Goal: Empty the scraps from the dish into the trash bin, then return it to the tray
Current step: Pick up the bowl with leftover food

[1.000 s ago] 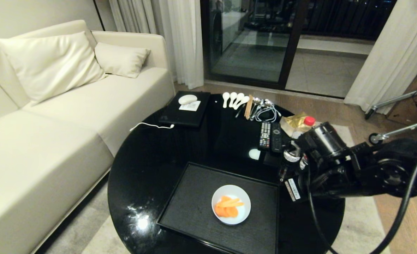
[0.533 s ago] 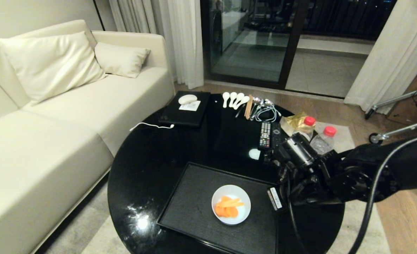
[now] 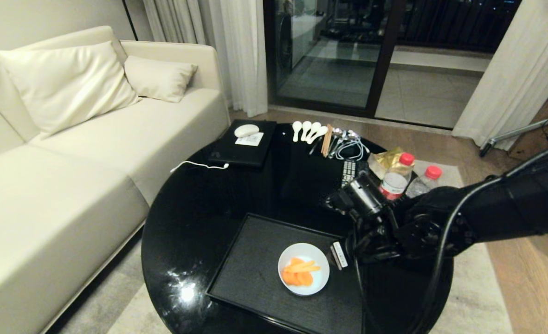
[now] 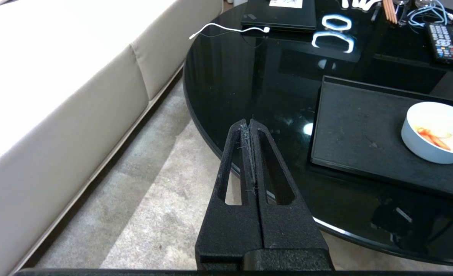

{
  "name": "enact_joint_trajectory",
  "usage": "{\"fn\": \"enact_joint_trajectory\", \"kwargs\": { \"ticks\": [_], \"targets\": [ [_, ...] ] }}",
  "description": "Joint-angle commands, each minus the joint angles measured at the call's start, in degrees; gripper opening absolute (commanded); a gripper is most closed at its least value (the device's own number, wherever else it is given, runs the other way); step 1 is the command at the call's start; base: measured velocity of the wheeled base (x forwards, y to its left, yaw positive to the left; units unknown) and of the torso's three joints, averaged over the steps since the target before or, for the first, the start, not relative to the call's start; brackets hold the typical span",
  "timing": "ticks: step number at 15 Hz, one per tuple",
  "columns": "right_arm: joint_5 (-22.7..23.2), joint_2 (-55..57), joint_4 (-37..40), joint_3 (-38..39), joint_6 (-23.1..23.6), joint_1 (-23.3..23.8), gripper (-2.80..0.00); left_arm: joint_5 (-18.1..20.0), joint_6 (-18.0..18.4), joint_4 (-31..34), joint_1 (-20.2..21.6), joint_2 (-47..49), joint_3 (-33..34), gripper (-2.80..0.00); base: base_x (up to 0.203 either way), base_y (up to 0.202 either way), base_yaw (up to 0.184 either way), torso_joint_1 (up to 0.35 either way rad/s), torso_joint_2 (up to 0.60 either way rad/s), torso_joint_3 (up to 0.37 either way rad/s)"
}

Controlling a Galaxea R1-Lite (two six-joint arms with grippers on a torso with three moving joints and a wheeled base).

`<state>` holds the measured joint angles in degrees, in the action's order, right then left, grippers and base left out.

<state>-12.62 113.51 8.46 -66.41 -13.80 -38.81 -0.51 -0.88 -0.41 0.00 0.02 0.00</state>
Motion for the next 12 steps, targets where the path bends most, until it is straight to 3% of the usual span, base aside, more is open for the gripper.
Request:
{"fn": "enact_joint_trajectory", "kwargs": {
  "ticks": [1, 6, 12],
  "targets": [
    [-0.64, 3.06, 0.14, -1.50, -0.02, -0.81, 0.00, -0.02, 0.00, -0.02, 0.00, -0.02, 0.00, -2.80, 0.000, 0.000, 0.000, 0.000, 0.00, 0.000],
    [-3.61, 7.18, 0.04, -2.67, 0.69, -1.01, 0.00, -0.02, 0.00, -0.02, 0.00, -0.02, 0.00, -2.80, 0.000, 0.000, 0.000, 0.000, 0.00, 0.000],
    [-5.15, 13.30, 0.14, -9.56, 0.30, -1.04, 0.00, -0.02, 0.00, -0.02, 0.00, -0.02, 0.00, -2.80, 0.000, 0.000, 0.000, 0.000, 0.00, 0.000]
  ]
}}
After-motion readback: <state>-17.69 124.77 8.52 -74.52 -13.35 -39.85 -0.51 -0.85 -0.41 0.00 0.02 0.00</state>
